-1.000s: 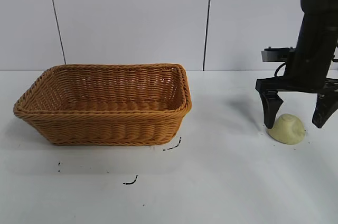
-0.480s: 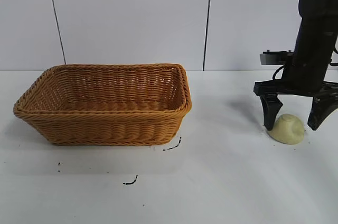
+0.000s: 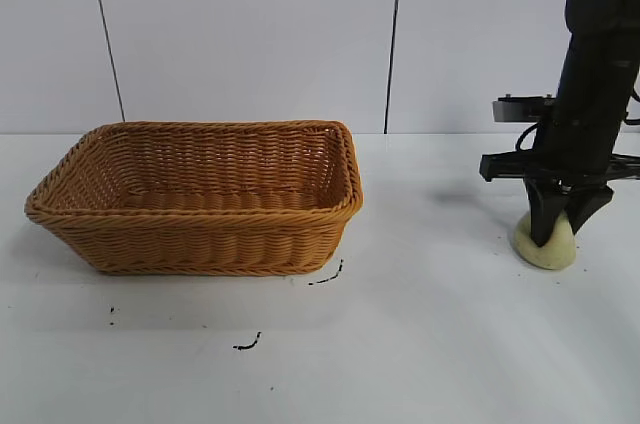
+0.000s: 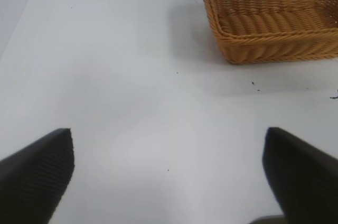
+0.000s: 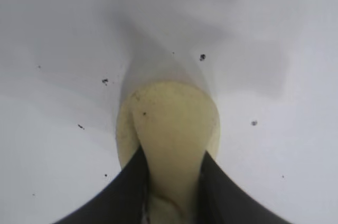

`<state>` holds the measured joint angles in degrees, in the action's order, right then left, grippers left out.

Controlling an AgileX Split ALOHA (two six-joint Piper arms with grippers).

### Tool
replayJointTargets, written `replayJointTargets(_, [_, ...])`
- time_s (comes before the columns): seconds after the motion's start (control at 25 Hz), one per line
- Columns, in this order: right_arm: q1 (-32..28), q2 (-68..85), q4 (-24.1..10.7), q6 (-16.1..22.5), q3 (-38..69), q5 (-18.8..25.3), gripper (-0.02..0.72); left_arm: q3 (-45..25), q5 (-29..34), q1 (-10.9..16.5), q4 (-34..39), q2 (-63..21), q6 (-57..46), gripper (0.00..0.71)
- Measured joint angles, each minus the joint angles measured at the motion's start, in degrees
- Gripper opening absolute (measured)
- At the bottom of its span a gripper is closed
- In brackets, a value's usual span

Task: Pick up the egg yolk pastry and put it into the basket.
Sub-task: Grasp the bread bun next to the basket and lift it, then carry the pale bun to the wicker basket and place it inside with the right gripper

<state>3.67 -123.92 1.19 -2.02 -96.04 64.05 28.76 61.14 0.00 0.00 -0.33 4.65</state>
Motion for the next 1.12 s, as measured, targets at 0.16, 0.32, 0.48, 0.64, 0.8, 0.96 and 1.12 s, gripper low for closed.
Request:
replayJointTargets(0.16, [0.00, 3.36, 0.00, 0.00, -7.87, 4.44, 0.148, 0.00, 0.00, 0.00, 0.00, 0.00, 0.00, 0.697])
replayJointTargets(0.32, [0.00, 5.05, 0.00, 0.00, -14.19, 5.22, 0.148, 0.00, 0.00, 0.00, 0.00, 0.00, 0.00, 0.697])
replayJointTargets(0.48, [0.33, 5.11, 0.06, 0.00, -17.26, 5.25, 0.148, 0.00, 0.00, 0.00, 0.00, 0.00, 0.00, 0.697])
replayJointTargets(0.64, [3.43, 5.11, -0.13, 0.00, -18.06, 5.42, 0.148, 0.00, 0.00, 0.00, 0.00, 0.00, 0.00, 0.697])
replayJointTargets(0.8, [9.11, 5.11, -0.07, 0.00, -18.06, 5.01, 0.148, 0.00, 0.00, 0.00, 0.00, 0.00, 0.00, 0.697])
replayJointTargets(0.96, [15.91, 5.11, -0.02, 0.00, -18.06, 1.06, 0.148, 0.00, 0.00, 0.00, 0.00, 0.00, 0.00, 0.697])
replayJointTargets(1.12, [22.92, 4.37, -0.02, 0.23, -18.12, -4.85, 0.148, 0.00, 0.00, 0.00, 0.00, 0.00, 0.00, 0.697])
